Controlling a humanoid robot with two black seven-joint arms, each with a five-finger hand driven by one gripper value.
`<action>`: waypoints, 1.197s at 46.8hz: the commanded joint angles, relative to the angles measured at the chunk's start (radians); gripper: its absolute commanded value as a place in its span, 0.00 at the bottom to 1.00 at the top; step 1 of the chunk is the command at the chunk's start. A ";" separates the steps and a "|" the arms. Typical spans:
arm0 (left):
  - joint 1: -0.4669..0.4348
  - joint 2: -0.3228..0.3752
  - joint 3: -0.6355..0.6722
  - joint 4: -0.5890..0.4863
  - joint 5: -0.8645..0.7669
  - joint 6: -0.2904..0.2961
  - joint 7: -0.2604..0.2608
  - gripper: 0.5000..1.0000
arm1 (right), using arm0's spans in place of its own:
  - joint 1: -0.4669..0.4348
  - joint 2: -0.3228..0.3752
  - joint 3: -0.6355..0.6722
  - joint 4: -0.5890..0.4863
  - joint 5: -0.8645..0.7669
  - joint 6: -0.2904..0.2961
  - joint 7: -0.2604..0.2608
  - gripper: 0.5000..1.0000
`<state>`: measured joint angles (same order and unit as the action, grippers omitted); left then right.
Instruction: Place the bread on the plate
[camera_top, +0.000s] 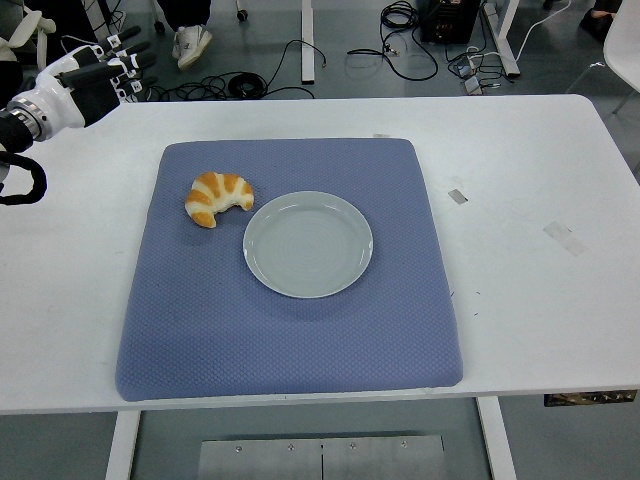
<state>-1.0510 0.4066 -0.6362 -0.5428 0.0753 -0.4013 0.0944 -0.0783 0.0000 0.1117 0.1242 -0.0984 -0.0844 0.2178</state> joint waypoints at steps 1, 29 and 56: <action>-0.026 0.038 0.067 -0.034 0.000 0.024 -0.001 0.96 | 0.000 0.000 -0.001 0.000 0.000 0.000 0.000 1.00; -0.099 0.126 0.309 -0.281 0.402 0.220 0.010 0.95 | 0.000 0.000 -0.001 0.000 0.000 0.000 0.000 1.00; -0.099 0.152 0.483 -0.496 0.701 0.398 0.019 0.97 | 0.000 0.000 0.000 0.000 0.000 0.000 0.000 1.00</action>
<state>-1.1512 0.5568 -0.1625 -1.0297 0.7717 -0.0044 0.1164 -0.0782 0.0000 0.1116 0.1243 -0.0994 -0.0843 0.2178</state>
